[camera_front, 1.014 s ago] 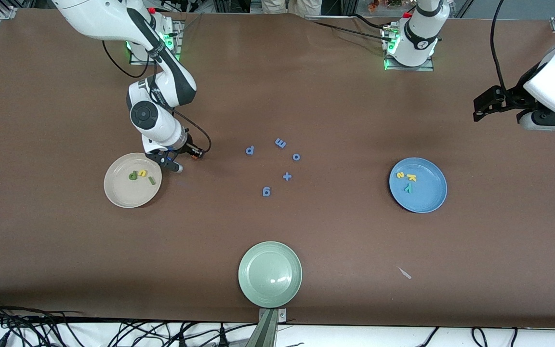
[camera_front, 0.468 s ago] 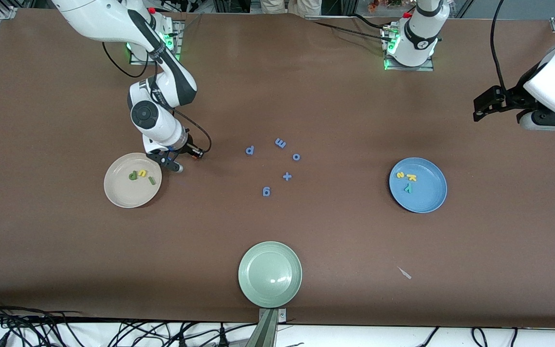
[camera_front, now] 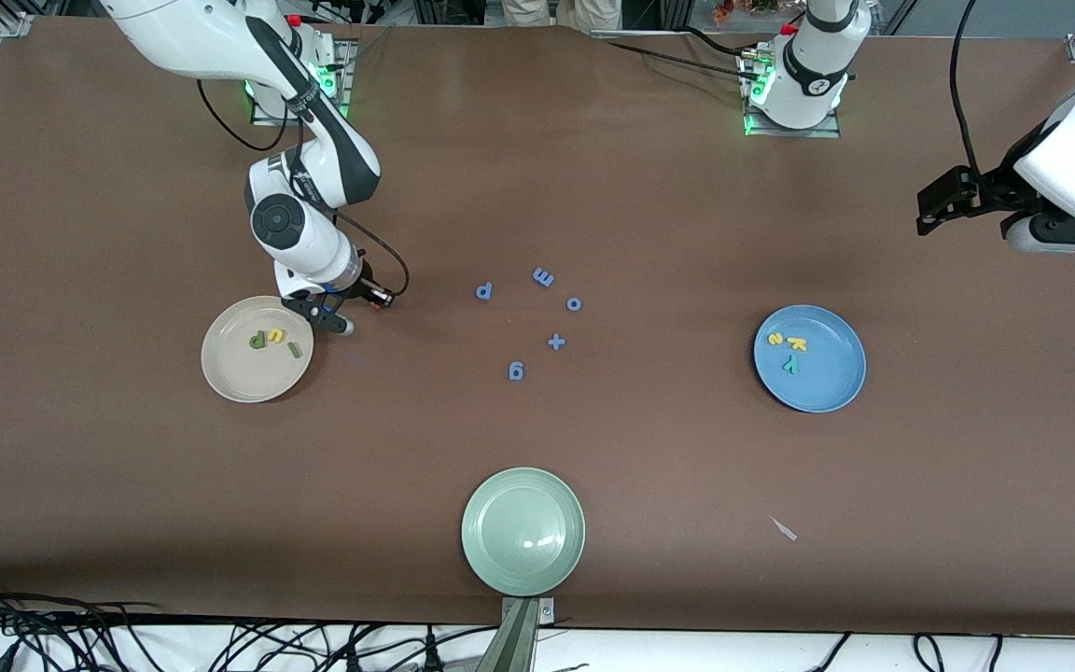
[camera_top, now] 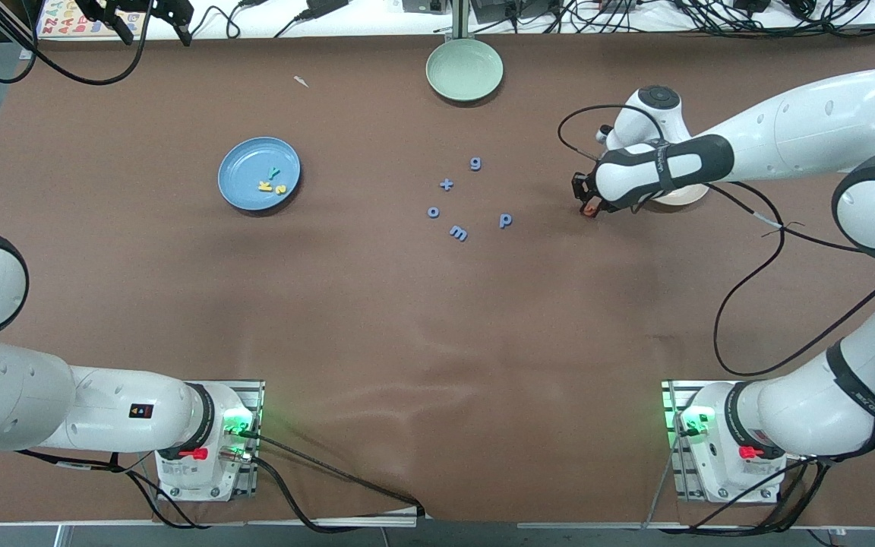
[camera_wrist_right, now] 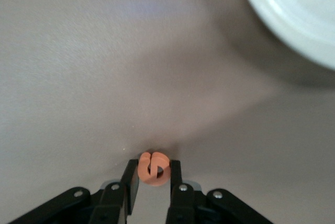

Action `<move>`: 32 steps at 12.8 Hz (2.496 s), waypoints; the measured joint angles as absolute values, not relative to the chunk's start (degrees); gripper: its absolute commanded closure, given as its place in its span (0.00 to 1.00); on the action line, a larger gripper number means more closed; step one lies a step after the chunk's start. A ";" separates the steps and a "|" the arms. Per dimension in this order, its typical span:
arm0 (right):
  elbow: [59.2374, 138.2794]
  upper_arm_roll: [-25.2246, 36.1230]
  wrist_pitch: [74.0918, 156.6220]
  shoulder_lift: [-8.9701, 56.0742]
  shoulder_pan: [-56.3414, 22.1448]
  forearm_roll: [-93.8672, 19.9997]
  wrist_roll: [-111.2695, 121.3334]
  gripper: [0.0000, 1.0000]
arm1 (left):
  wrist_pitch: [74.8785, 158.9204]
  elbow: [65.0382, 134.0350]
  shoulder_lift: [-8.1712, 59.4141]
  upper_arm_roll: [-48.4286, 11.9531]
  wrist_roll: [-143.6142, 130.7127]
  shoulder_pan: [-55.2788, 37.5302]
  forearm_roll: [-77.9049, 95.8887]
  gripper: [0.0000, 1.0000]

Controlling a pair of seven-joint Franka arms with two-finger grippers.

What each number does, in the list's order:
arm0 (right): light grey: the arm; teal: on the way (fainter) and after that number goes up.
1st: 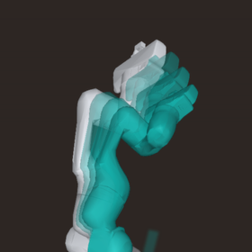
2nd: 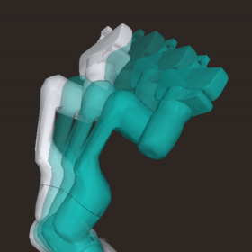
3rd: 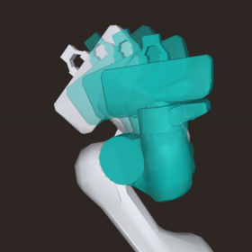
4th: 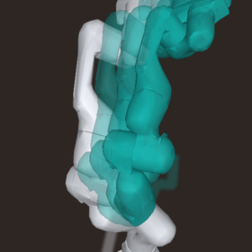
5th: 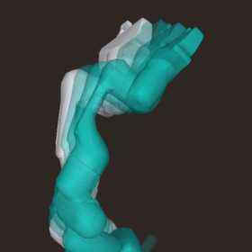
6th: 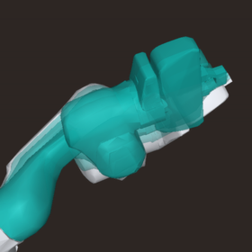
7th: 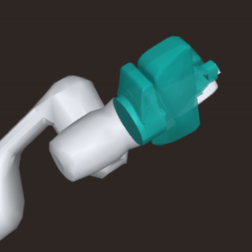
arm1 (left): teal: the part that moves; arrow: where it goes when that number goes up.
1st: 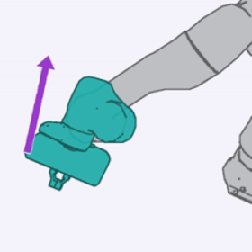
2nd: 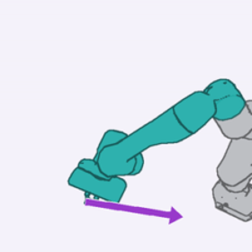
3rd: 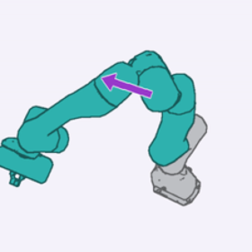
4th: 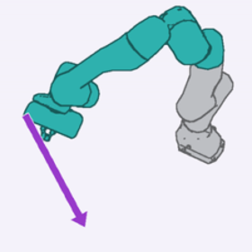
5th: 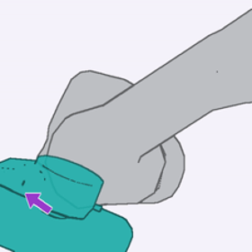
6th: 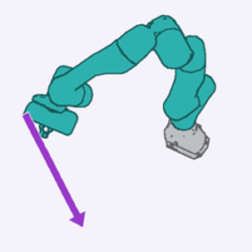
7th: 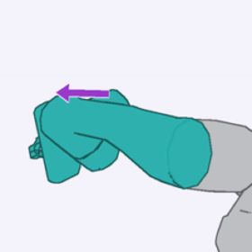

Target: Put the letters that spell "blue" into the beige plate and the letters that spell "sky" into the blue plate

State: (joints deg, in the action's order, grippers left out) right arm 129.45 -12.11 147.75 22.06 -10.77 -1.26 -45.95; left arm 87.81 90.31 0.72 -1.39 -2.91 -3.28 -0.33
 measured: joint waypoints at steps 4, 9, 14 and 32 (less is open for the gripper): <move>124.17 -4.05 135.01 18.16 -10.38 -1.26 -32.78 0.82 | 87.81 90.30 0.72 -1.39 -2.91 -3.27 -0.33 0.00; 121.23 2.27 134.42 18.80 -9.94 -1.18 -22.73 0.00 | 87.81 90.30 0.72 -1.41 -2.91 -3.28 -0.33 0.00; 119.15 3.71 133.93 19.13 -9.83 -1.19 -22.30 0.00 | 87.81 90.30 0.72 -1.60 -2.91 -3.35 -0.33 0.00; 86.46 5.79 105.95 19.18 -7.58 -1.23 -15.10 0.00 | 87.80 90.27 0.72 -1.69 -2.91 -3.42 -0.33 0.00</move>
State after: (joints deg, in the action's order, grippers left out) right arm 86.46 5.79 105.95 19.18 -7.58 -1.23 -15.10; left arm 87.80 90.27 0.72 -1.69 -2.91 -3.42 -0.33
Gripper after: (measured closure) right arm 0.000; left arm 0.000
